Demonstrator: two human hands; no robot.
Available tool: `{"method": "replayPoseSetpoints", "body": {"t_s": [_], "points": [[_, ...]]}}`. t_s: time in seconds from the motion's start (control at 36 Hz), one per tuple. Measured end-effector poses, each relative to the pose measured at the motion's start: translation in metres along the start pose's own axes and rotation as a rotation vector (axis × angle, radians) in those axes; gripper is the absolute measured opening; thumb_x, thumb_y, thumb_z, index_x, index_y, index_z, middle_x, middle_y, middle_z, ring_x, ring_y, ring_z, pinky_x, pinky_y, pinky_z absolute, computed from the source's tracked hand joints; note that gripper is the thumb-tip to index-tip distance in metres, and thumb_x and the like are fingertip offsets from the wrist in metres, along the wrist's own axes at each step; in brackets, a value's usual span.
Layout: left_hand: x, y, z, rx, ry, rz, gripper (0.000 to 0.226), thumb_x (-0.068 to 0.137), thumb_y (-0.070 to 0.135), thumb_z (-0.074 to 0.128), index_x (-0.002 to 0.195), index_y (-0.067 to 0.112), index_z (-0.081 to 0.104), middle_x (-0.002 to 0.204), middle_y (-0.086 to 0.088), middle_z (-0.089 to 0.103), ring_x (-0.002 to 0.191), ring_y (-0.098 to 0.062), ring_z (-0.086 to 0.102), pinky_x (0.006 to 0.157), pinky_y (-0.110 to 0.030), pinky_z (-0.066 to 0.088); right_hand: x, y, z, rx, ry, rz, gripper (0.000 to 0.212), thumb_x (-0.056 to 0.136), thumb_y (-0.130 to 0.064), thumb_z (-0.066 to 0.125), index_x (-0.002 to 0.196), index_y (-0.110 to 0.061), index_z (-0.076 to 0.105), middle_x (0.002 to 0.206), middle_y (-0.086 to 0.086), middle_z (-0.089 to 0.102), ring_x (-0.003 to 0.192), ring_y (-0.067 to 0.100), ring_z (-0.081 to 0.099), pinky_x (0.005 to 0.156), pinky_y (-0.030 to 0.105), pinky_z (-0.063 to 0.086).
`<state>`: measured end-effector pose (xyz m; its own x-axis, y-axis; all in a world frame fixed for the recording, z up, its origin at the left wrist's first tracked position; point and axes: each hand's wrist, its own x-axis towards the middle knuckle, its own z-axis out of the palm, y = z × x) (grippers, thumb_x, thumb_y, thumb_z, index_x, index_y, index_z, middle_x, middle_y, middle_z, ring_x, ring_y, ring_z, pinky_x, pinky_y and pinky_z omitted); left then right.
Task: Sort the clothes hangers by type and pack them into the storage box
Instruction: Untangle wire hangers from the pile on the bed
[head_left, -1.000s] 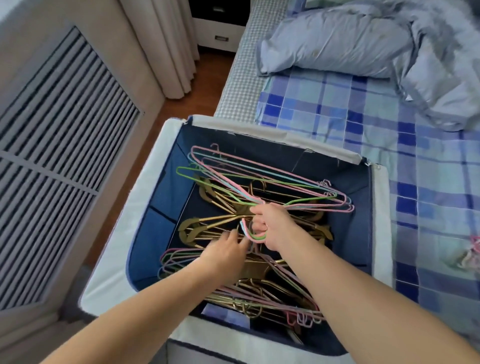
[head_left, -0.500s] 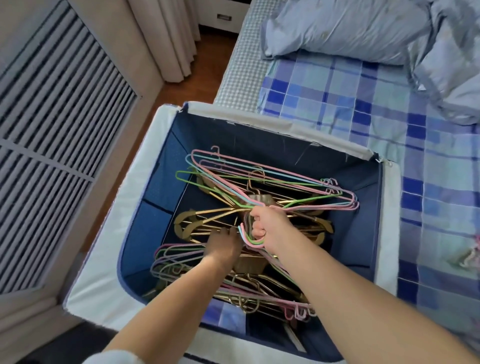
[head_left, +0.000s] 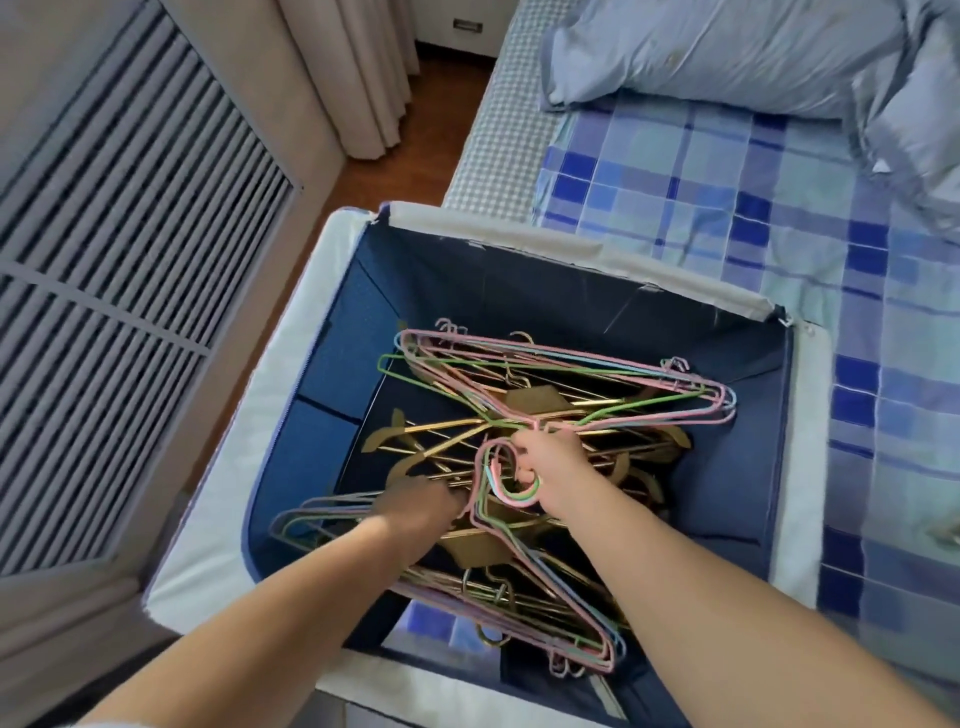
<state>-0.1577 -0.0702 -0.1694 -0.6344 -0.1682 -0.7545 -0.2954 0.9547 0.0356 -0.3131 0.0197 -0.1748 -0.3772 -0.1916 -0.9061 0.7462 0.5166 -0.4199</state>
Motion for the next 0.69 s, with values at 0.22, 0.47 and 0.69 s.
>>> {"method": "replayPoseSetpoints", "body": {"t_s": [0.22, 0.47, 0.69], "points": [[0.001, 0.002, 0.01, -0.01, 0.01, -0.046, 0.037, 0.099, 0.007, 0.049, 0.135, 0.019, 0.05, 0.115, -0.007, 0.07, 0.104, -0.029, 0.069, 0.085, -0.041, 0.054, 0.012, 0.027, -0.016, -0.527, 0.237, -0.19, 0.041, 0.085, -0.054, 0.068, 0.094, -0.015, 0.063, 0.084, 0.0, 0.062, 0.07, 0.015, 0.059, 0.052, 0.025, 0.036], [0.013, 0.004, 0.019, -0.063, -0.014, -0.007, 0.043, 0.097, 0.01, 0.054, 0.139, 0.019, 0.045, 0.132, -0.009, 0.059, 0.122, -0.029, 0.057, 0.098, -0.045, 0.051, 0.037, 0.036, 0.003, -0.602, 0.434, -0.287, 0.04, 0.09, -0.057, 0.059, 0.093, -0.017, 0.063, 0.075, -0.004, 0.063, 0.063, 0.013, 0.062, 0.052, 0.025, 0.049], [0.005, 0.028, 0.009, -0.087, -0.042, -0.206, 0.053, 0.089, 0.021, 0.059, 0.14, 0.017, 0.046, 0.145, -0.011, 0.043, 0.139, -0.032, 0.034, 0.118, -0.052, 0.024, 0.035, 0.034, -0.022, -0.947, 0.373, -0.261, 0.081, 0.083, -0.083, 0.04, 0.114, -0.011, 0.059, 0.1, 0.005, 0.057, 0.076, 0.02, 0.057, 0.053, 0.026, 0.039]]}}
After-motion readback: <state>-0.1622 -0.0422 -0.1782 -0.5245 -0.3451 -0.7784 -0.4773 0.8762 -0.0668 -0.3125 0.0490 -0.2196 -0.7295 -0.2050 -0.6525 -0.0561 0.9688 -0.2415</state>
